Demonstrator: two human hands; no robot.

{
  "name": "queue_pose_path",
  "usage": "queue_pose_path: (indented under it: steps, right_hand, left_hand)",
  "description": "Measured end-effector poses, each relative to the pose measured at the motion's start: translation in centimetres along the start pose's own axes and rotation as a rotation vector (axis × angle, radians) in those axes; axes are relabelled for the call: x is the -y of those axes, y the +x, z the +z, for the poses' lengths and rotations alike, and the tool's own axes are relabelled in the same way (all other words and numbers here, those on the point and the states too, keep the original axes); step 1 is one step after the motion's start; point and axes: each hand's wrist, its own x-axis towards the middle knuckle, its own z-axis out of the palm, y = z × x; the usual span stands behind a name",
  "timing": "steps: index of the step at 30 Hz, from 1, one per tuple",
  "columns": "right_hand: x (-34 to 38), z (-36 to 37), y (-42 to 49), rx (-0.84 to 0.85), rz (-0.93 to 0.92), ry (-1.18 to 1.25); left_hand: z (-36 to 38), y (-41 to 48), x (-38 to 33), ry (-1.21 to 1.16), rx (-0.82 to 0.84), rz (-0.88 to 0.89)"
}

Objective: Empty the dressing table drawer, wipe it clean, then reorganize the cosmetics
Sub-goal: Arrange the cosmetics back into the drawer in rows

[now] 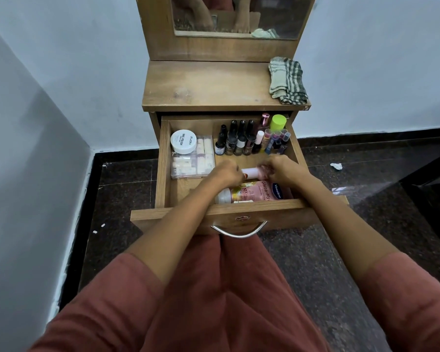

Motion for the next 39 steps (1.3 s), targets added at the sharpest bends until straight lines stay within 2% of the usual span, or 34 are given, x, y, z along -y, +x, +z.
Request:
queue_pose_path:
  steps: [5,14,18,23,28,32,39]
  right_hand:
    - [0.2,-0.1,0.0,-0.012,0.013,0.003]
    - [0.4,-0.2,-0.7,-0.074,0.006,0.047]
    - [1.2,0.0,-2.4,-0.214,-0.037,0.137]
    - [3.8,0.1,-5.6,-0.465,-0.147,0.286]
    - [6.8,1.5,-9.6,-0.664,-0.288,0.411]
    - [7.3,5.1,-11.9,-0.685,-0.286,0.424]
    - [6.2,9.2,-12.6,-0.510,-0.229,0.168]
  left_hand:
    - [0.6,0.3,-0.3,0.029,0.015,0.010]
    - [-0.6,-1.5,0.6,-0.041,-0.123,0.094]
    - [-0.7,-3.7,0.8,-0.078,-0.221,0.170]
    - [0.3,-7.9,1.0,-0.142,-0.340,0.356]
    - [1.9,-11.5,2.7,-0.327,-0.468,0.504]
    - [4.3,-12.6,5.4,-0.211,-0.468,0.518]
    - [7.7,-11.6,8.8,0.208,-0.462,0.518]
